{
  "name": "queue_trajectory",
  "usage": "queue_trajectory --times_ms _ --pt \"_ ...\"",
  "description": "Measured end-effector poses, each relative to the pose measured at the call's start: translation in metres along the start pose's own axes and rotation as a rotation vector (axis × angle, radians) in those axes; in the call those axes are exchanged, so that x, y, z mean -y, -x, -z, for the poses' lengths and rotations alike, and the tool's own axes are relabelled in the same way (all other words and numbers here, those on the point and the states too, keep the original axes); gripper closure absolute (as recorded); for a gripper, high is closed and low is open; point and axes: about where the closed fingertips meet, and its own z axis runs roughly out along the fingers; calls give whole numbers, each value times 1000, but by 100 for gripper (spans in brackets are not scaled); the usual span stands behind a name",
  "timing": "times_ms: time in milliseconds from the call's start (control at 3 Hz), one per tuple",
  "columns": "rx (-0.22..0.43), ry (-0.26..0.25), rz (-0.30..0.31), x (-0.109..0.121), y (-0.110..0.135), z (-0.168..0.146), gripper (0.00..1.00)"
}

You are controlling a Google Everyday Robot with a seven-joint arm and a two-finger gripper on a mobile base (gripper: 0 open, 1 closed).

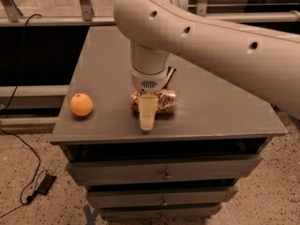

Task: Place orange can upright

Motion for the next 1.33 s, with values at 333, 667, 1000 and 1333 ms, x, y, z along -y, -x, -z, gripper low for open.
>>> queue_trajectory --times_ms 333,667,1000,1333 --pt "-27 24 -15 -1 -5 -8 41" --pt "-28 26 -15 -1 -5 -4 64" --pt "-27 25 -15 -1 -5 -2 88" --pt "-3 -52 61 -3 15 55 100"
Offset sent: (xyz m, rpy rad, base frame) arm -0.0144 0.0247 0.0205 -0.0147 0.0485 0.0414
